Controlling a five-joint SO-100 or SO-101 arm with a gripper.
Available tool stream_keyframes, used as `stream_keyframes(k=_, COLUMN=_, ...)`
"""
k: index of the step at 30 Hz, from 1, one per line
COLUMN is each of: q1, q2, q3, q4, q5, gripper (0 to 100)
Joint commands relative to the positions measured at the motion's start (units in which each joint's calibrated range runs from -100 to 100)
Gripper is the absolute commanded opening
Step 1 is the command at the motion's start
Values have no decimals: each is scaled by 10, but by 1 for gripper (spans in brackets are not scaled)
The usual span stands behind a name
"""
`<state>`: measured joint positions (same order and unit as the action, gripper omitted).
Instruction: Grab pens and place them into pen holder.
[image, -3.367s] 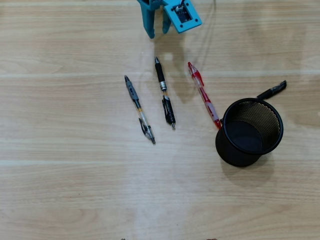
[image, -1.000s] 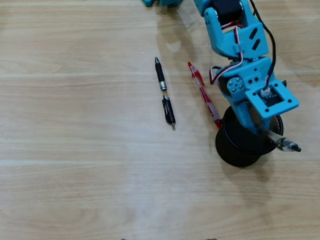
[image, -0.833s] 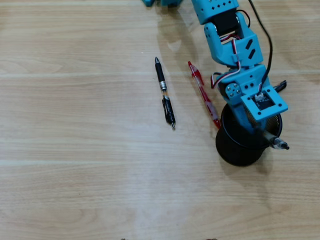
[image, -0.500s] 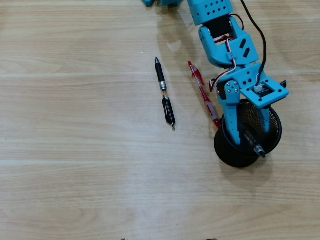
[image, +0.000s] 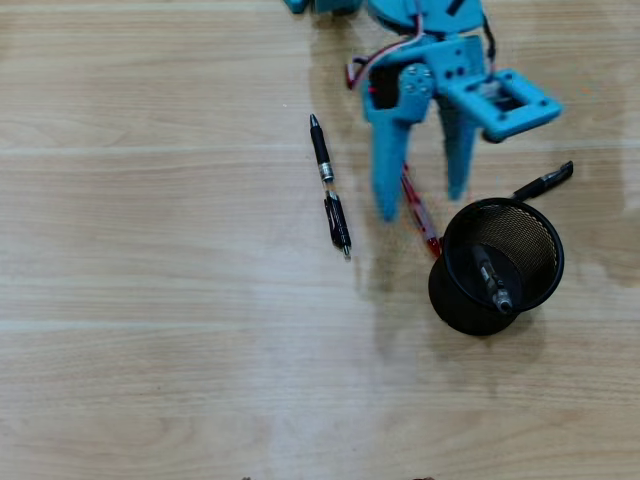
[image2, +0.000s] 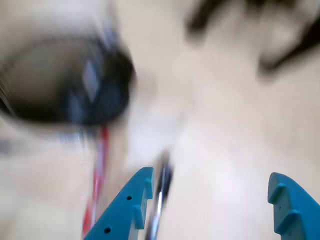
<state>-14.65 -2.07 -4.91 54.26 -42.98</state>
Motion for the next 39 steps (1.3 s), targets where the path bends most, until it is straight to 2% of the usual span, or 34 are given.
stream_keyframes(k=1, q1=73, q2=12, q3=-24, q4=336, q5=20, gripper=25)
stream_keyframes(k=5, q1=59, q2=49, q3=3, q4=338, q5=48, gripper=25)
stream_keyframes(k=9, q1=46, q2=95, q3=54, q4=294, q5=28, gripper=25)
stream_keyframes(k=24, q1=64, q2=193, q3=168, q4=156, q5=25, gripper=25)
stream_keyframes(k=27, q1=74, q2=200, q3=183, q4=126, q5=25, gripper=19)
stream_keyframes(k=30, q1=85, q2=199, q3=207, q4=81, q5=27, gripper=1)
stream_keyframes(k=35, q1=87, q2=176, q3=196, q4=64, q5=30, gripper=2)
stream_keyframes(k=39, q1=83, q2=81, q3=131, q4=72, q5=43, gripper=2)
